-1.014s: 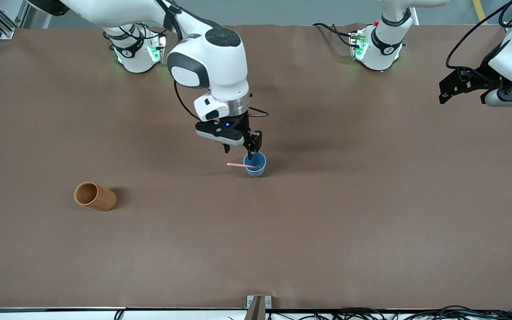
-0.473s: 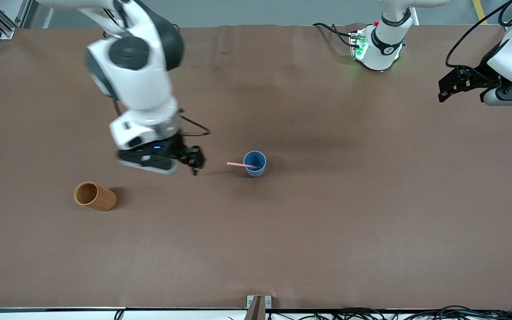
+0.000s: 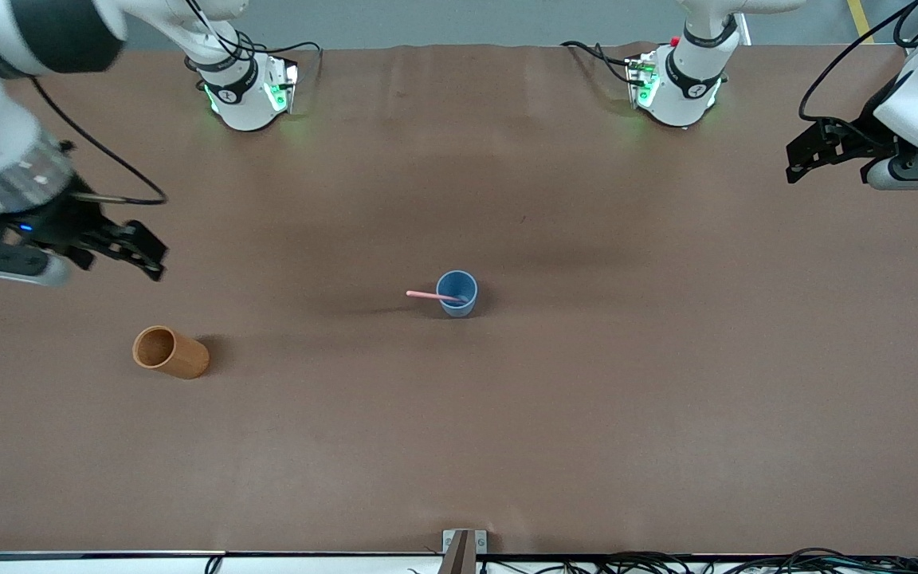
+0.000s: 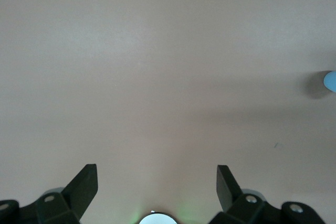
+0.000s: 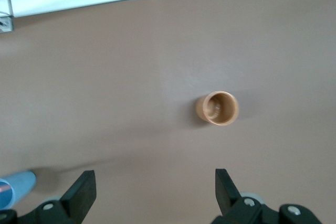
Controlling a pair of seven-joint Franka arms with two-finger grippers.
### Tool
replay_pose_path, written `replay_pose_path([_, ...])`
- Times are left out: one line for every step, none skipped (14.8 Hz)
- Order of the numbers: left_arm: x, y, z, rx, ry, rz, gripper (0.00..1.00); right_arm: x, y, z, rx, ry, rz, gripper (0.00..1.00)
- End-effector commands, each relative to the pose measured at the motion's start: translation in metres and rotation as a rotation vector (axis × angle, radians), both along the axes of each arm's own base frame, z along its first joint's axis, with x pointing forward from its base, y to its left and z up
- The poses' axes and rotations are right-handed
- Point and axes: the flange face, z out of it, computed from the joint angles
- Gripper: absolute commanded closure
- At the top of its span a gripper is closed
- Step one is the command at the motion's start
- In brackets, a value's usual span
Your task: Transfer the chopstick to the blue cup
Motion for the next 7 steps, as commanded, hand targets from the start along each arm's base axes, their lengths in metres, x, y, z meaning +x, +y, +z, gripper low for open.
replay_pose_path([-0.009, 0.002, 0.004, -0.004, 0.003, 0.016, 0.00, -0.035, -0.048, 0.009, 0.009, 0.024, 0.034, 0.00])
replay_pose_path([-0.009, 0.002, 0.003, -0.002, 0.009, 0.017, 0.00, -0.042, -0.063, 0.014, 0.004, 0.041, 0.051, 0.00])
replay_pose_path([-0.009, 0.003, 0.003, -0.001, 0.010, 0.018, 0.00, -0.045, -0.078, 0.014, 0.005, 0.067, 0.053, 0.00])
replay_pose_path([-0.009, 0.003, 0.003, -0.001, 0.010, 0.020, 0.00, -0.048, -0.092, 0.017, 0.013, 0.083, 0.047, 0.00])
replay_pose_path([-0.009, 0.003, 0.004, -0.002, 0.007, 0.020, 0.00, -0.049, -0.104, 0.027, 0.021, 0.076, 0.045, 0.00])
replay_pose_path([-0.008, 0.003, 0.003, -0.002, 0.010, 0.017, 0.00, -0.051, -0.113, 0.044, 0.021, 0.059, 0.061, 0.00])
replay_pose_path([-0.008, 0.003, 0.003, -0.002, 0.010, 0.011, 0.00, -0.053, -0.117, 0.055, 0.019, 0.058, 0.074, 0.00])
